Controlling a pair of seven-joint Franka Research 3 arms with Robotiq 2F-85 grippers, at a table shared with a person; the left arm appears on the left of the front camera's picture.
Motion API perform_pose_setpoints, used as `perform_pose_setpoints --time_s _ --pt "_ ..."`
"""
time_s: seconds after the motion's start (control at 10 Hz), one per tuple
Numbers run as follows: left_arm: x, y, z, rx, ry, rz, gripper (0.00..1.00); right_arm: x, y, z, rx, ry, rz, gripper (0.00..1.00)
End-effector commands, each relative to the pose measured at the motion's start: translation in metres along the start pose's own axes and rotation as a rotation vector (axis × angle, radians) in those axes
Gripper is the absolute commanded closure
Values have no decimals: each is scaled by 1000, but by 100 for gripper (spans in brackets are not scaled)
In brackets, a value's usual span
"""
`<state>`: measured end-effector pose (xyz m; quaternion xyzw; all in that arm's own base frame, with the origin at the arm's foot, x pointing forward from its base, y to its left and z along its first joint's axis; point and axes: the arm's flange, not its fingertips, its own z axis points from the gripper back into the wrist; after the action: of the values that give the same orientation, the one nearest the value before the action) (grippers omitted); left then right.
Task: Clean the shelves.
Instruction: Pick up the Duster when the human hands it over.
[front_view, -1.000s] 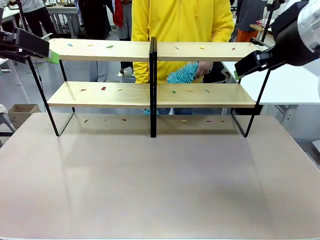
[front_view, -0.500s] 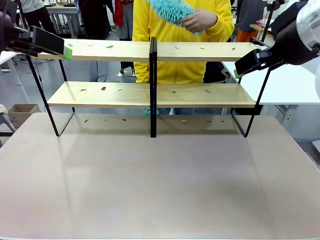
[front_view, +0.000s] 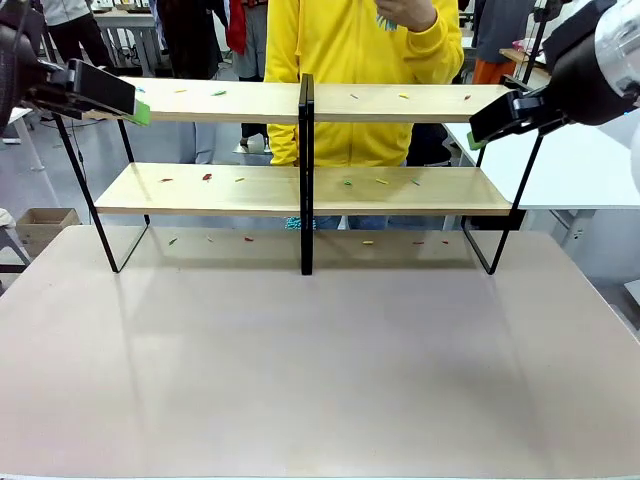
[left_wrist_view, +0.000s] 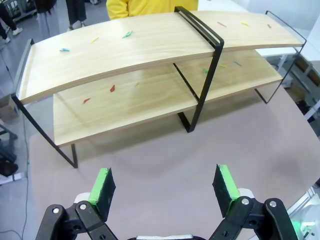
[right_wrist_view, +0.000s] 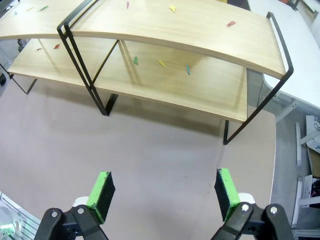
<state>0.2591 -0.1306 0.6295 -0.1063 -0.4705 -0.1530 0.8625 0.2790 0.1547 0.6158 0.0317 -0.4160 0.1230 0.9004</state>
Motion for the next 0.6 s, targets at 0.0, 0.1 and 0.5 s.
perform_pose_setpoints --time_s 0.0,0.1,0.5 --pt "-55 7 -5 11 -13 18 0 6 4 1 59 -24 -63 0" --pt "-55 7 -5 9 -14 17 0 8 4 5 70 -53 -82 0" --pt "-55 8 -8 10 -6 10 0 1 10 19 136 -104 -54 0"
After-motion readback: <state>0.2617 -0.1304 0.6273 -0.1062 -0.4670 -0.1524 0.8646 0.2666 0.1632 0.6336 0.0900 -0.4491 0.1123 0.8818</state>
